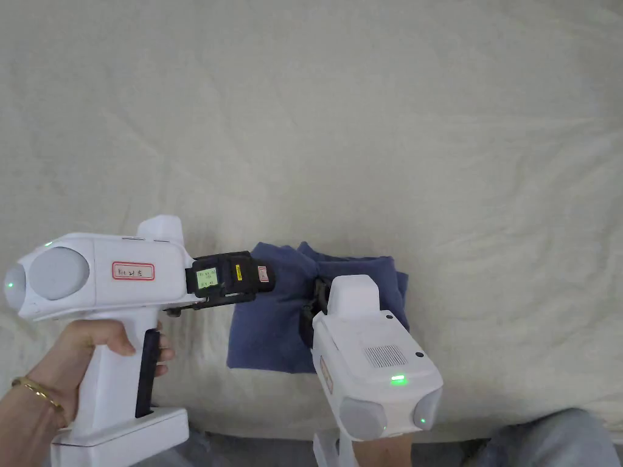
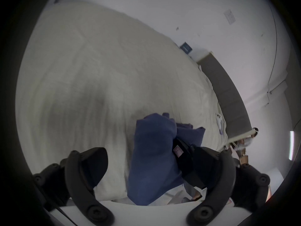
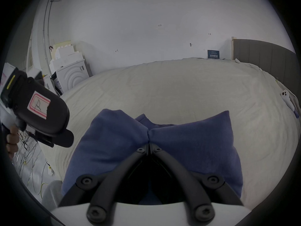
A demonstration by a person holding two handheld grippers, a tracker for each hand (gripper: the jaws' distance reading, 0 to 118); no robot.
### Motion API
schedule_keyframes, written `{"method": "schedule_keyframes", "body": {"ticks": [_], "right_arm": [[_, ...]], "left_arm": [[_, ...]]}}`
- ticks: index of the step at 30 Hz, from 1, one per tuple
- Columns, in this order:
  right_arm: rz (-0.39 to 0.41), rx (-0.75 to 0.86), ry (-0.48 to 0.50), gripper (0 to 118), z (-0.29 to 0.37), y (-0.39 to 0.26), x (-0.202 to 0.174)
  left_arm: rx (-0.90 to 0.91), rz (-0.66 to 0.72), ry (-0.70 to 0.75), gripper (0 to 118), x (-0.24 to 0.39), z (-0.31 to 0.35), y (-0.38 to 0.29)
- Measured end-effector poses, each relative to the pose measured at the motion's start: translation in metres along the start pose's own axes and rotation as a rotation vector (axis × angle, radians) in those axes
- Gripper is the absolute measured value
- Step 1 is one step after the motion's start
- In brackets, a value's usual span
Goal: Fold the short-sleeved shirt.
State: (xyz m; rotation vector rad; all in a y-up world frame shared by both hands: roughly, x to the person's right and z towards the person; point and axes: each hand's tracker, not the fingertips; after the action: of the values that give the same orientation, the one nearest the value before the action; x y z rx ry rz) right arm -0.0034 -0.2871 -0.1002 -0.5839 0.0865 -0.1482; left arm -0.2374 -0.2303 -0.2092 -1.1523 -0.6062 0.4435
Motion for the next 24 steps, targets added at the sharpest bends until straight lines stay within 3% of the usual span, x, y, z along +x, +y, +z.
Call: {"method": "schedule_keyframes", "body": {"ticks": [5,9,16,19,21,23,24], "right_arm": [[-0.015,-0.002,0.004,0,0.001,0.001,0.001],[-0.026,-0.003,0.004,0,0.0,0.001,0.001],[-0.055,-0.009,0.013,0,0.0,0.003,0.004],[-0.087,-0.012,0.02,0,0.0,0.004,0.006],[-0.1,-0.014,0.022,0,0.0,0.004,0.007],[-0.112,-0.017,0.026,0,0.0,0.005,0.008],[-0.123,-0.019,0.03,0,0.0,0.006,0.01]], "left_arm": [[-0.138,0.058,-0.055,111,-0.029,-0.022,0.018],[-0.156,0.096,-0.187,111,-0.039,-0.032,0.024],[-0.228,0.059,-0.25,109,-0.034,-0.049,0.029],[-0.27,0.064,-0.284,90,-0.032,-0.058,0.026],[-0.277,0.008,-0.221,72,-0.027,-0.063,0.023],[-0.262,-0.04,-0.161,45,-0.018,-0.062,0.017],[-0.267,-0.023,-0.138,43,-0.016,-0.062,0.015]]}}
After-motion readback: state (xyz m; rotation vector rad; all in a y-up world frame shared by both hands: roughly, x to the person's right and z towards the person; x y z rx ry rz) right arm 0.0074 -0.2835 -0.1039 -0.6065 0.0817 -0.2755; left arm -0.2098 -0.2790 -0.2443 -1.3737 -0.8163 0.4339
